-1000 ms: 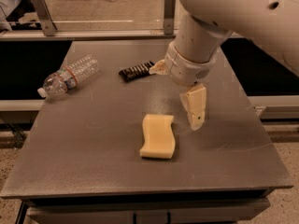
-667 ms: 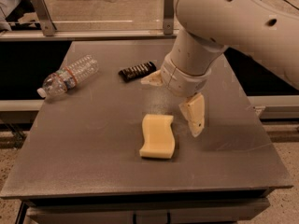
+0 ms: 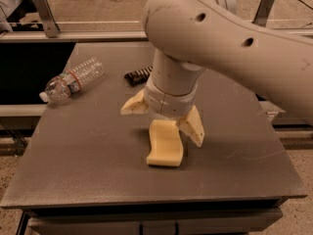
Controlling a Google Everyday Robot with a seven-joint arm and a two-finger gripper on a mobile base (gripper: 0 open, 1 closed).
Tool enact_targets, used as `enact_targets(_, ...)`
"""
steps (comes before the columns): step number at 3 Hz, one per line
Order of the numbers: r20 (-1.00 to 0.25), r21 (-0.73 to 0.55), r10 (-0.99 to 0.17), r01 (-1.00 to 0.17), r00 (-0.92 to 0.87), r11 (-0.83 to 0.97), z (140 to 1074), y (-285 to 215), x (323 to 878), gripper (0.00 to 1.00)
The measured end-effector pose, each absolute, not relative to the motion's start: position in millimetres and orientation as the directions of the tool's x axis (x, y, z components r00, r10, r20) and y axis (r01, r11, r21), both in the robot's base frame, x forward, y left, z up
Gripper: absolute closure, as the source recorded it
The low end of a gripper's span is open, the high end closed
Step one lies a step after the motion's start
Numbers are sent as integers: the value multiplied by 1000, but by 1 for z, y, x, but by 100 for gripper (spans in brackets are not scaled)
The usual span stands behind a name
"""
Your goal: Pick sponge
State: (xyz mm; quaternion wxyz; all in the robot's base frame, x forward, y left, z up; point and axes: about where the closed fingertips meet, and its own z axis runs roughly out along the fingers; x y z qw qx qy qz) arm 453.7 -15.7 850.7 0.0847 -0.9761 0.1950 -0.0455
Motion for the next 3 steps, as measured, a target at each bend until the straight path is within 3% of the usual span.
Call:
enact_targets(1,59,-131,-279,-269,959,-954,837,-9,448,18)
enact_targets(3,21,-101,-197,-194,980,-976,827,-9,442,64)
